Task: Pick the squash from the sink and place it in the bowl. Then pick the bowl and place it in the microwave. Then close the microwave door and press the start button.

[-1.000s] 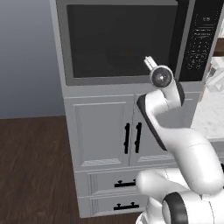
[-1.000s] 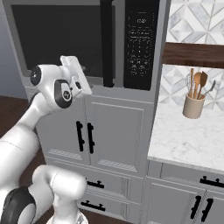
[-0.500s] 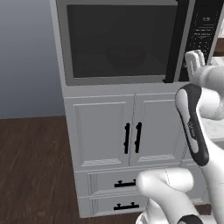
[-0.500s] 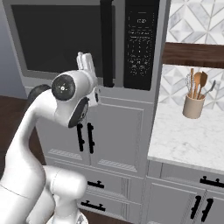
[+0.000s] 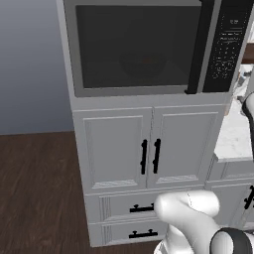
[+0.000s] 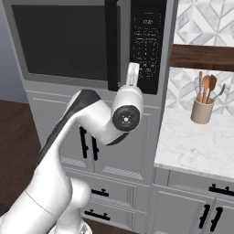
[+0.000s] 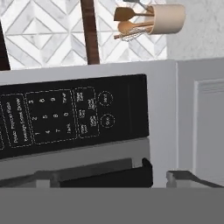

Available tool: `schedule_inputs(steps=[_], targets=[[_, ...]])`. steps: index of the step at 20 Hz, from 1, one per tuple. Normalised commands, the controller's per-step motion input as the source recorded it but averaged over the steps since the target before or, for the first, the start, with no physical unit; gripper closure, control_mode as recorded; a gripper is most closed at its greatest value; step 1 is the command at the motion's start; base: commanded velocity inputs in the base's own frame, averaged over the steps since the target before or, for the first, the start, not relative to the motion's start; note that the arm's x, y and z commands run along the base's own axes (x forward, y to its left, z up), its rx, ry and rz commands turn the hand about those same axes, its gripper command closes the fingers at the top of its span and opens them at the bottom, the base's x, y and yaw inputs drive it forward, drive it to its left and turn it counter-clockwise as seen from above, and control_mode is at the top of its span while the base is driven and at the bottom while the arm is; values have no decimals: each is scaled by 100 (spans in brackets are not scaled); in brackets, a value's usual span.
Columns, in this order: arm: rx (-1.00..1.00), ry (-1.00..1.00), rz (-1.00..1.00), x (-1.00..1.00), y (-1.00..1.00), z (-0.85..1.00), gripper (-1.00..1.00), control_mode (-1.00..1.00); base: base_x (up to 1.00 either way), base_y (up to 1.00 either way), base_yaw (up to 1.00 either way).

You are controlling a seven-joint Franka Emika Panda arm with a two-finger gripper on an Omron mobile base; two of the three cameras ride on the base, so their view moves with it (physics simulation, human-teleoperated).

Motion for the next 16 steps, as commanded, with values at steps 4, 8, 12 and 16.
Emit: schedule_inputs(steps=[4, 8, 12, 16], targets=[[15, 0, 12, 36, -6, 0, 100, -100, 0, 0, 0], [9, 0, 5, 75, -12, 0, 100, -100, 0, 0, 0], [1, -4, 0, 61, -24, -5, 100, -100, 0, 0, 0], [0, -12, 0, 39, -28, -7, 100, -100, 0, 0, 0]])
